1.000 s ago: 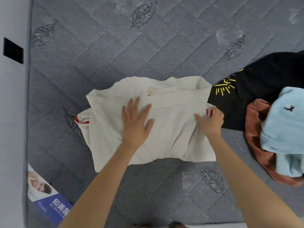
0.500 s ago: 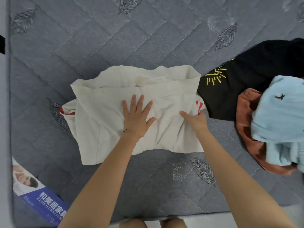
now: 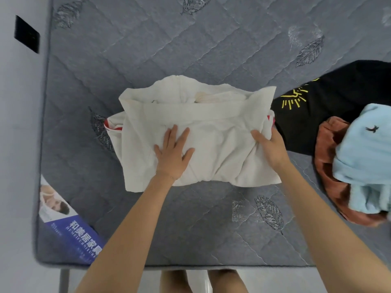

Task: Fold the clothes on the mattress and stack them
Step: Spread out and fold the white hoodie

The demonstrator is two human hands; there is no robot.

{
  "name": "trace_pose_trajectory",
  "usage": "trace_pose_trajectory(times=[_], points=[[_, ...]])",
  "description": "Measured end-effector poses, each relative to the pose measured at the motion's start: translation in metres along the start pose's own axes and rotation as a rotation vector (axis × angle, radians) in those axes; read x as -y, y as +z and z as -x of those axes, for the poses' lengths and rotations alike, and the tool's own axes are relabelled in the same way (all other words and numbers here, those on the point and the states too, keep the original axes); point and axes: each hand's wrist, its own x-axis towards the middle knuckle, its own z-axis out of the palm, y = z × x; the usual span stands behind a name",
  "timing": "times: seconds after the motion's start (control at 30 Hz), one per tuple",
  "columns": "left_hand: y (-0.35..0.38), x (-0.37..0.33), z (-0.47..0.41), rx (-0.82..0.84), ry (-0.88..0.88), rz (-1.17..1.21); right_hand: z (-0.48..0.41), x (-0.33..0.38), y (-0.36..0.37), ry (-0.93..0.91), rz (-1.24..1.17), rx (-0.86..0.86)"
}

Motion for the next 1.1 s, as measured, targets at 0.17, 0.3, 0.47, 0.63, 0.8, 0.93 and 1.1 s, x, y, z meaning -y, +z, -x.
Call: trace_pose_trajectory(times=[0.17, 0.3, 0.47, 0.63, 0.8, 0.93, 1.1], points=[[-0.040, -0.017, 0.012, -0.153, -0.031, 0.572, 0.015, 0.054, 0.026, -0.141, 0.050, 0.079], [-0.084, -0.019, 0.034, 0.045, -0.268, 1.264, 0.032, 0.093, 0.076, -0.243, 0.171, 0.115], [-0.111, 0.009, 0.044, 0.182, -0.298, 1.374, 0.059, 0.121, 0.156, -0.272, 0.107, 0.132], [-0.122, 0.047, 0.044, 0.224, -0.298, 1.566, 0.072, 0.126, 0.212, -0.081, 0.073, 0.304], [-0.111, 0.069, 0.048, 0.070, -0.411, 1.502, 0.073, 0.109, 0.224, 0.088, 0.058, 0.521], [-0.099, 0.080, 0.050, -0.047, -0.395, 1.215, 0.063, 0.098, 0.221, -0.147, 0.218, 0.281], [-0.096, 0.116, 0.048, -0.186, -0.482, 1.146, 0.031, 0.088, 0.201, -0.481, 0.628, 0.155]])
